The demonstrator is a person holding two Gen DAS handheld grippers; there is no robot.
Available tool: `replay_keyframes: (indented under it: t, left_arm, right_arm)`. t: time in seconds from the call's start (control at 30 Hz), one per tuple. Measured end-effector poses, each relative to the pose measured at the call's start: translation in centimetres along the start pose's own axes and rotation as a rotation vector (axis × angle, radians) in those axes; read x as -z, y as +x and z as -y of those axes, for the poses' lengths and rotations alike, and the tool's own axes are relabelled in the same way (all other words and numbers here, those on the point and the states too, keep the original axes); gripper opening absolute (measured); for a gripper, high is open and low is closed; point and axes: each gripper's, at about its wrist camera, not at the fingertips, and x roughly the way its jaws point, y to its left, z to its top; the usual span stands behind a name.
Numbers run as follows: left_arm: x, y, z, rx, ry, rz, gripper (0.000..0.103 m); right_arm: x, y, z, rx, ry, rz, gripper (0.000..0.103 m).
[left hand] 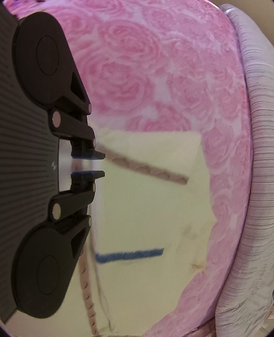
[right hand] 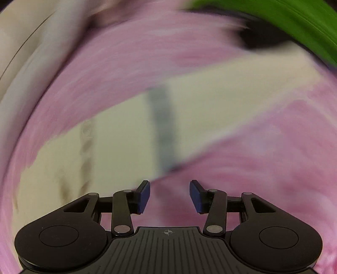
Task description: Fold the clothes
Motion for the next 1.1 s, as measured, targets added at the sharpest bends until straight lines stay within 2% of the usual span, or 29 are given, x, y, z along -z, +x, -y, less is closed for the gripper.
replay_keyframes:
  t: [0.1, 0.2, 0.3, 0.47, 0.5, 0.53, 0.57, 0.6, 0.67, 0.7, 0.8, 0.93, 0.97, 1.03, 1.07, 1.1]
  left_arm:
    - [0.6, -0.1, 1.1, 0.015, -0.017, -0.021, 0.008]
    - [0.7, 0.0, 2.0, 0.030, -0.033, -0.032, 0.008]
    - [0.4, -0.3, 2.9, 0.039, -0.023, -0.025, 0.009]
    - [0.1, -0.8, 3.3, 0.033, -0.004, -0.007, 0.011]
    - [0.1, -0.8, 3.0, 0.035, -0.013, -0.007, 0.011]
    - [0.1, -0.9, 2.7, 0.036, -0.023, -0.006, 0.011]
    - [0.1, -1.0, 2.5, 0.037, -0.033, -0.005, 0.011]
    - [0.2, -1.1, 2.1, 0.039, -0.046, -0.005, 0.011]
    - [0.3, -1.4, 1.3, 0.042, -0.074, -0.009, 0.011]
    - [0.4, -1.6, 0.8, 0.045, -0.084, -0.009, 0.011]
    - [1.0, -2.3, -0.3, 0.040, -0.107, -0.007, 0.011]
    - [2.3, -2.9, -1.6, 0.051, -0.167, -0.019, 0.011]
    - [2.7, -3.0, -2.0, 0.055, -0.184, -0.023, 0.011]
    - [3.4, -3.1, -2.4, 0.067, -0.215, -0.031, 0.011]
    - [3.7, -3.1, -2.5, 0.080, -0.224, -0.036, 0.011]
    - [3.9, -3.1, -2.5, 0.092, -0.233, -0.040, 0.011]
  right_arm:
    - [-1.9, -1.4, 5.5, -0.063, 0.250, 0.066, 0.046]
    - [-3.3, -2.4, 9.2, -0.100, 0.403, 0.154, 0.047]
    - [-4.2, -2.5, 11.9, -0.115, 0.507, 0.219, 0.047]
    - [-5.0, -1.4, 14.9, -0.184, 0.648, 0.271, 0.047]
    - [-5.4, -1.2, 15.0, -0.183, 0.663, 0.278, 0.044]
    - [-6.1, -1.1, 14.4, -0.148, 0.637, 0.278, 0.033]
    - [-6.7, -1.3, 13.3, -0.077, 0.562, 0.276, 0.005]
    - [-7.1, -1.6, 11.8, -0.007, 0.465, 0.282, 0.005]
    - [-7.6, -2.9, 6.6, 0.111, 0.162, 0.333, 0.004]
    - [-7.0, -3.8, 3.3, 0.110, -0.013, 0.375, 0.004]
    - [-3.0, -6.5, -6.8, 0.029, -0.489, 0.458, 0.004]
    - [7.6, -8.5, -16.7, -0.241, -0.964, 0.414, 0.004]
    - [10.3, -8.6, -18.8, -0.296, -1.066, 0.374, 0.005]
    - [15.4, -6.9, -21.3, -0.315, -1.218, 0.204, 0.016]
    - [17.2, -5.7, -21.6, -0.286, -1.280, 0.129, 0.036]
    - [19.1, -4.6, -21.9, -0.257, -1.341, 0.053, 0.042]
